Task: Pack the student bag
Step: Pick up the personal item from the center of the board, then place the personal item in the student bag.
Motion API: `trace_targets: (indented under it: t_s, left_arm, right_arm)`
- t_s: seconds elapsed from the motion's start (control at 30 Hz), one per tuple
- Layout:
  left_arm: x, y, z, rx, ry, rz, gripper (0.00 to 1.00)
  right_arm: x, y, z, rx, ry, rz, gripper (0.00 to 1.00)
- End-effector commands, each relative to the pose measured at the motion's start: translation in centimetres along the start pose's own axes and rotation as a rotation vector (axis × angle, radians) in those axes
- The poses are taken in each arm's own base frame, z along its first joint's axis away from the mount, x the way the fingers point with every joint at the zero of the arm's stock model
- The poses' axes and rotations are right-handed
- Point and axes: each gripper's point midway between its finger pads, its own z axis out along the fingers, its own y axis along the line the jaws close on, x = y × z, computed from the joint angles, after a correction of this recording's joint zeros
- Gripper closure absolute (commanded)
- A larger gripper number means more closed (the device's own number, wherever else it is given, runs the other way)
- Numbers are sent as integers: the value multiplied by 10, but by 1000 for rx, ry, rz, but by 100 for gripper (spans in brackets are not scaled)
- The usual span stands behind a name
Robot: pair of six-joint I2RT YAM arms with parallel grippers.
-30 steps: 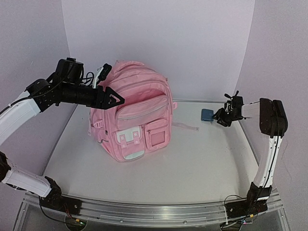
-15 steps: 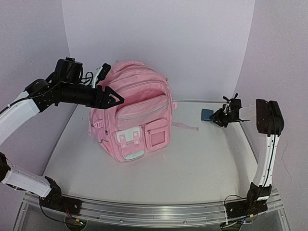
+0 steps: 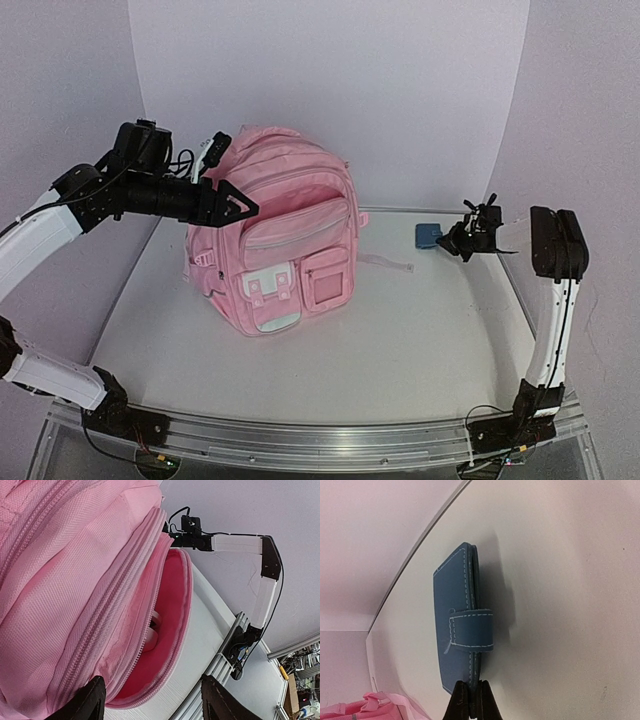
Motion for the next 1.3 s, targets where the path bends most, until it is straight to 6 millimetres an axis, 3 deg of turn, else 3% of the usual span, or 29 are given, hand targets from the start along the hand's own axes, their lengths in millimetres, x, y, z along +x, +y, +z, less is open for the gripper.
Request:
trace_targets:
  t_s: [0.0, 0.2, 0.4, 0.53, 0.6, 0.7, 0.8, 1.07, 1.27]
  left_arm:
    - [-1, -9, -7, 33, 13, 1, 34]
    - [6, -18, -3, 98, 47, 7, 35]
    - [16, -28, 9, 140, 102, 36, 37]
    - [18, -25, 16, 132, 111, 47, 37]
    - [19, -25, 19, 138, 113, 56, 37]
    - [22, -27, 20, 159, 115, 63, 37]
    - [29, -26, 21, 165, 134, 63, 37]
    - [50, -24, 24, 182, 192, 42, 37]
    - [53, -22, 23, 175, 193, 40, 38]
  right_arm:
    - [-31, 42, -31, -68, -111, -52, 100]
    - [-46, 113, -93, -185, -181, -177, 100]
    - [-34, 208, -188, -381, -243, -367, 100]
    - [-3, 275, -249, -530, -267, -578, 100]
    - [30, 312, -272, -623, -251, -703, 100]
    - [80, 351, -286, -720, -207, -881, 100]
    - [119, 377, -295, -803, -188, -1008, 100]
    - [189, 418, -293, -937, -138, -1244, 100]
    - [225, 439, -277, -1000, -109, -1362, 100]
